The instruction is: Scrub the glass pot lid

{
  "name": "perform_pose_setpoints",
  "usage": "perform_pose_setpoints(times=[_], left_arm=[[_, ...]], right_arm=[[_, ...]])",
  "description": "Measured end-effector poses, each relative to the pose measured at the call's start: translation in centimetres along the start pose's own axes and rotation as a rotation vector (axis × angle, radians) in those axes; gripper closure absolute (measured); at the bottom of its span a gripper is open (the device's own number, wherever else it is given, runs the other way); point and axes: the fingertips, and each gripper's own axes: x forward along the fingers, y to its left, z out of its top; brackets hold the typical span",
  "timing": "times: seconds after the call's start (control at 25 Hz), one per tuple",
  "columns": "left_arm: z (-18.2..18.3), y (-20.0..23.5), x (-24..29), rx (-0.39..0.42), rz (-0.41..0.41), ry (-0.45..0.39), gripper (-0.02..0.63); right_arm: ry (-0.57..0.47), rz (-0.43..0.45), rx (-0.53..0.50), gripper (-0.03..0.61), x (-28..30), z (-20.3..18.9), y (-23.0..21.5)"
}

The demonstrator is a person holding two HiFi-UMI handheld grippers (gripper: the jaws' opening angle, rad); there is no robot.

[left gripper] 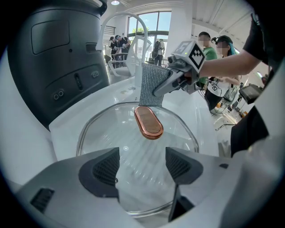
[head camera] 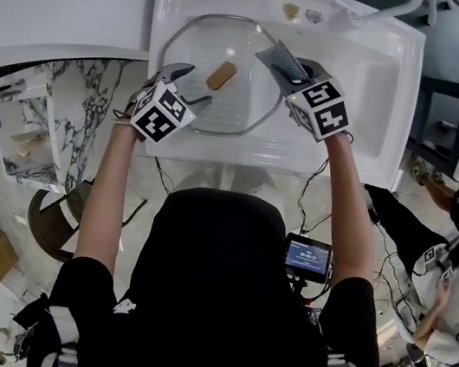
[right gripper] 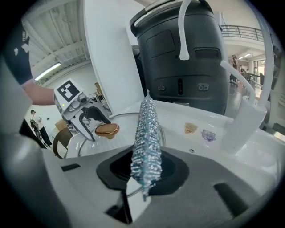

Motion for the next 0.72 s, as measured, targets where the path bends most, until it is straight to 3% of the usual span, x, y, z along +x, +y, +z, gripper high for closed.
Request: perform_pose_setpoints(times=[0.24, 0.48, 0.72], left_arm=[[0.0, 0.0, -0.1, 0.000, -0.002, -0.002, 0.319], [0.0, 0.0, 0.0, 0.001, -0.004, -0.010, 0.319], [-0.1, 0.0, 0.0, 0.004, -0.003, -0.014, 0.319]], right_arm=[[-0.008, -0.066, -0.035, 0.509, 0.2, 0.8, -0.9], [0.019, -0.145, -0.235, 0.509, 0.5, 0.9, -0.5], [0.037, -0.152, -0.292, 0.508, 0.4, 0.8, 0.6]])
